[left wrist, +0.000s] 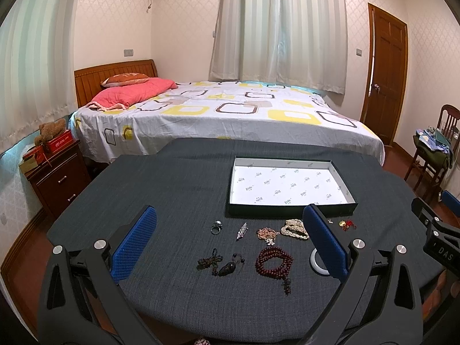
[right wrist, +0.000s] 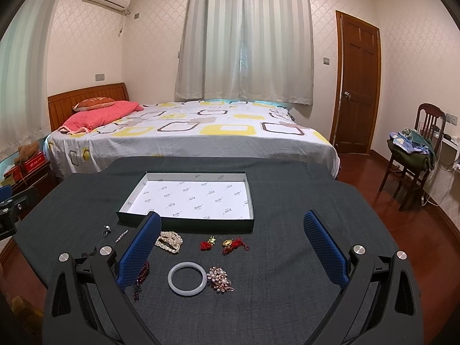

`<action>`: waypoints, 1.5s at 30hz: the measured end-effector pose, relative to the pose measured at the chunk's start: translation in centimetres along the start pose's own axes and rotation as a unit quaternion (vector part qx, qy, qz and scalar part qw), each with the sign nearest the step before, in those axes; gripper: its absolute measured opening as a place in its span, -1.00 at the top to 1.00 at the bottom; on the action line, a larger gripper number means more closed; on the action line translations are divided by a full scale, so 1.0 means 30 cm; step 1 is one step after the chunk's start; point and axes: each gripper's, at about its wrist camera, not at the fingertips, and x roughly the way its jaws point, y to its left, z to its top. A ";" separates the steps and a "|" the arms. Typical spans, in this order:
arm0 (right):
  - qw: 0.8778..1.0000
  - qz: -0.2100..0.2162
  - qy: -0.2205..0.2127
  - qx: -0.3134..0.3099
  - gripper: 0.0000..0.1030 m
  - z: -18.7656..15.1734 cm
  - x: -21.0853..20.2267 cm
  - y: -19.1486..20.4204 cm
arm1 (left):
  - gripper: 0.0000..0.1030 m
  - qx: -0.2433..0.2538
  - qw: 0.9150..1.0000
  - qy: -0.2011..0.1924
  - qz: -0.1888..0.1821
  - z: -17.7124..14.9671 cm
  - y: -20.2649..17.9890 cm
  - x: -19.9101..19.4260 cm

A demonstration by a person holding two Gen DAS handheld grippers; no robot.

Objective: Organize jewelry
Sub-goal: 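Lower the left tool onto the black cord pendant necklace and close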

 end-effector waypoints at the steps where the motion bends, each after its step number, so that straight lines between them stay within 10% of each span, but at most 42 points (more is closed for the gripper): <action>1: 1.000 0.001 0.000 0.000 -0.88 -0.003 0.003 0.001 | -0.93 0.000 1.000 0.001 0.001 -0.004 0.002 0.004; 11: 1.000 0.006 0.014 0.000 -0.88 -0.101 0.108 -0.015 | -0.93 -0.016 0.999 0.039 0.016 -0.065 0.096 0.150; 26: 0.992 0.020 0.122 -0.005 -0.87 -0.290 0.341 -0.013 | -0.90 -0.028 0.980 0.198 -0.010 -0.286 0.132 0.484; 45: 0.987 0.033 0.158 0.010 -0.87 -0.318 0.418 -0.014 | 0.00 -0.010 0.970 0.233 -0.068 -0.315 0.091 0.558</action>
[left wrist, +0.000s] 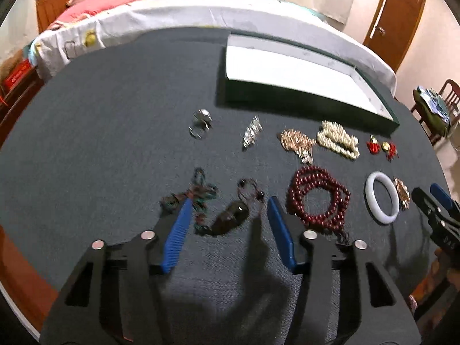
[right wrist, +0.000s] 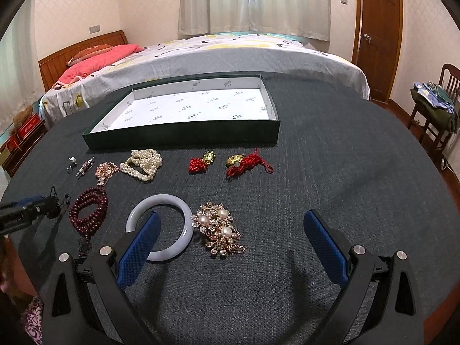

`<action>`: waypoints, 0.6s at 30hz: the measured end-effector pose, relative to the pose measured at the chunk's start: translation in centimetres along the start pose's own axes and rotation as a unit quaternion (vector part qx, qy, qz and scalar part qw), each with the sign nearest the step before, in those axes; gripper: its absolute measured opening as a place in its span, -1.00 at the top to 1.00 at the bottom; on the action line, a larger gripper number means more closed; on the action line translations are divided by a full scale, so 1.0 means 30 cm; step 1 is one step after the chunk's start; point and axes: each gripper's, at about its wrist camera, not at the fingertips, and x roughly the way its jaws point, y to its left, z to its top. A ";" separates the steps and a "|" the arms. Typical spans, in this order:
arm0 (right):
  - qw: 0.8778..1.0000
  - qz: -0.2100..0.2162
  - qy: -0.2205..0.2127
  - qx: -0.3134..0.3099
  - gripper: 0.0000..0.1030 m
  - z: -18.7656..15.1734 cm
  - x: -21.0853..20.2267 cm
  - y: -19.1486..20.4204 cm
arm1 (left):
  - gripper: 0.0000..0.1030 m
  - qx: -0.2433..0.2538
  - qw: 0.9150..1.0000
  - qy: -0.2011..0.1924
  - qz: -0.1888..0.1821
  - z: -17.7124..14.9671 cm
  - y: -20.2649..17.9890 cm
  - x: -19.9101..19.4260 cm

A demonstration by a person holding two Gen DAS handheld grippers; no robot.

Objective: Organize jewelry
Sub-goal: 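Lower the left tool onto the black cord pendant necklace and close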

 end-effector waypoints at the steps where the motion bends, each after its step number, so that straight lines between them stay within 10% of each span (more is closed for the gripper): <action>1: 1.000 0.000 0.001 0.002 -0.88 0.000 0.000 -0.002 | 0.00 0.002 1.000 0.001 0.001 -0.003 -0.002 0.005; 18: 1.000 0.004 0.011 0.012 -0.88 -0.005 0.022 -0.015 | 0.47 0.038 0.999 -0.006 0.004 -0.021 -0.040 0.029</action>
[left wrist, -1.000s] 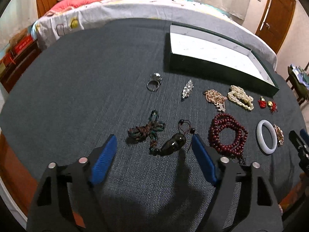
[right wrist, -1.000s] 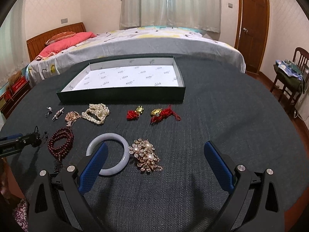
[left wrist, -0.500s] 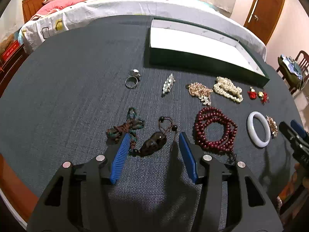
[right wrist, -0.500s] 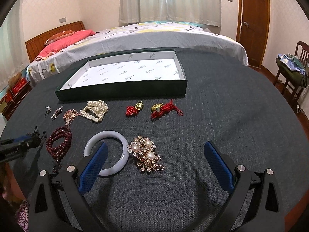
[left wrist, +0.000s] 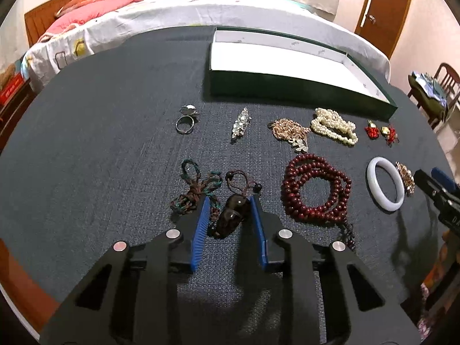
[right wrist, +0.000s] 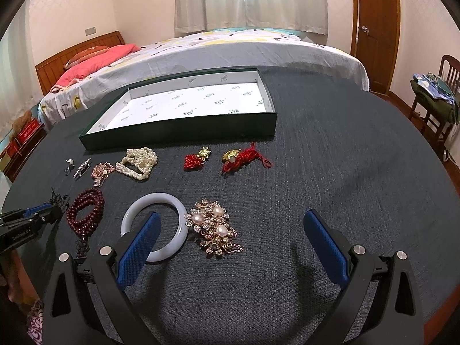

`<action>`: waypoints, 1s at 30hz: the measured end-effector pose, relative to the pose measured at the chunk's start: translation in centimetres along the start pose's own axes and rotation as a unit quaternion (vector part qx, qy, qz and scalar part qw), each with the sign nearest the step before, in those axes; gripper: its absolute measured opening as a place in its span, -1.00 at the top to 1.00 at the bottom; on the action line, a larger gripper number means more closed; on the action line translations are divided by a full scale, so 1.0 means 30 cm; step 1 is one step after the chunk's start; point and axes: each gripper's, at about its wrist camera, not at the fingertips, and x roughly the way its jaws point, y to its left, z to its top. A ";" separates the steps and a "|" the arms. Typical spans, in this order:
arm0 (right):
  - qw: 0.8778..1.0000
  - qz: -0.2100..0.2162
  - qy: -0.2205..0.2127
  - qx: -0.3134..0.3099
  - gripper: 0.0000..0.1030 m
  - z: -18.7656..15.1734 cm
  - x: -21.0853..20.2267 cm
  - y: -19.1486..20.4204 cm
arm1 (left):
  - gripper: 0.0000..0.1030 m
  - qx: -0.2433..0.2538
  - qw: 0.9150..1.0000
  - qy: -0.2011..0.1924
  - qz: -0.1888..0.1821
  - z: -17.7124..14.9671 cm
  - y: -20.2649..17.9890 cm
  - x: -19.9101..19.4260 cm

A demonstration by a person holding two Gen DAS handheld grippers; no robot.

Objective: Organize jewelry
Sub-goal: 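Lower the left tool onto the black cord pendant necklace and close, then lift the necklace with the left tool while the right tool grasps the pearl flower brooch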

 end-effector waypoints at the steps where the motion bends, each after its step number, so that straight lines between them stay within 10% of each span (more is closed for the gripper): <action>1: 1.000 0.000 0.001 0.000 -0.88 -0.001 0.001 0.000 | 0.49 0.000 1.000 -0.002 -0.003 -0.003 -0.002 -0.002; 24: 1.000 0.006 0.011 -0.007 -0.84 0.008 0.031 -0.004 | 0.58 -0.033 0.999 -0.014 0.011 0.017 0.054 -0.004; 30: 0.999 0.024 0.030 -0.005 -0.25 0.003 0.059 -0.003 | 0.58 -0.031 0.999 -0.014 0.011 0.020 0.050 0.003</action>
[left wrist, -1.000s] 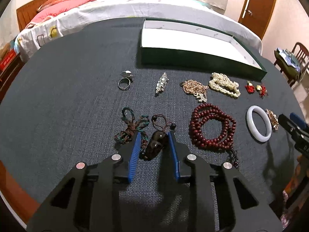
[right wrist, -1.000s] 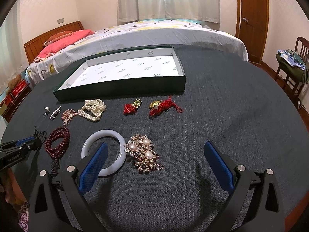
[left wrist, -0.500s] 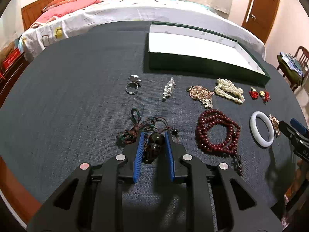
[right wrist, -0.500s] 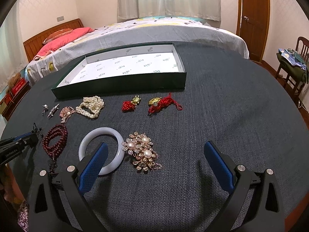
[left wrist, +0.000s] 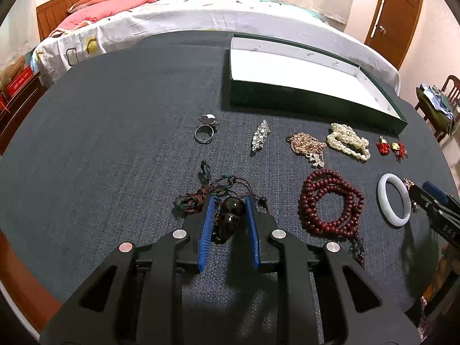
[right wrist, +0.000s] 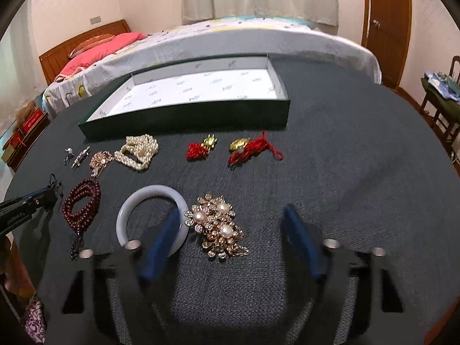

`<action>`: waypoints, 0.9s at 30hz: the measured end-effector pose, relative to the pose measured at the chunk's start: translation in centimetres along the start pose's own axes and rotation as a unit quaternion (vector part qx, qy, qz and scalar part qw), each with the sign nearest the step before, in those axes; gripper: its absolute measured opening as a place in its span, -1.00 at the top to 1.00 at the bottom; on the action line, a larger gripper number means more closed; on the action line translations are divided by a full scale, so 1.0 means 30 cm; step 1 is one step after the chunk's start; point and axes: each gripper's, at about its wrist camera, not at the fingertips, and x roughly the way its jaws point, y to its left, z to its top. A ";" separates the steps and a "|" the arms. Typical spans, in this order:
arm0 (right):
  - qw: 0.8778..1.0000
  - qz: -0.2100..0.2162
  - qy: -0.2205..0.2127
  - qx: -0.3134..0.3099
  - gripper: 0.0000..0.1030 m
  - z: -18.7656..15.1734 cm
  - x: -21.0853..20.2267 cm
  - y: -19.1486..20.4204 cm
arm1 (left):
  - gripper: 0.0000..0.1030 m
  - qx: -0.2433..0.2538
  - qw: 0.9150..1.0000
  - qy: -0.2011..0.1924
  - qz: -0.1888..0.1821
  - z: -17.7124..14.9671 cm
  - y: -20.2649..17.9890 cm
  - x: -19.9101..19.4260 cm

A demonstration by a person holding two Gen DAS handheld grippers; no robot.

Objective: Organize jewelry
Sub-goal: 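Lift the necklace with the left tool while the right tool grasps the pearl flower brooch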

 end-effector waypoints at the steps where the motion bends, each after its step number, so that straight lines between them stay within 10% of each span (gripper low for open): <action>1: 1.000 0.000 0.001 -0.002 -0.21 0.002 0.001 0.000 | 0.58 0.000 1.000 0.000 0.000 -0.001 0.000 0.000; 8: 1.000 0.008 0.015 -0.003 0.20 -0.002 0.010 -0.013 | 0.58 0.002 1.000 0.000 0.000 0.000 0.000 0.003; 27: 1.000 0.001 0.014 -0.020 0.22 -0.006 0.004 -0.011 | 0.58 -0.003 1.000 0.000 -0.002 0.002 0.001 0.009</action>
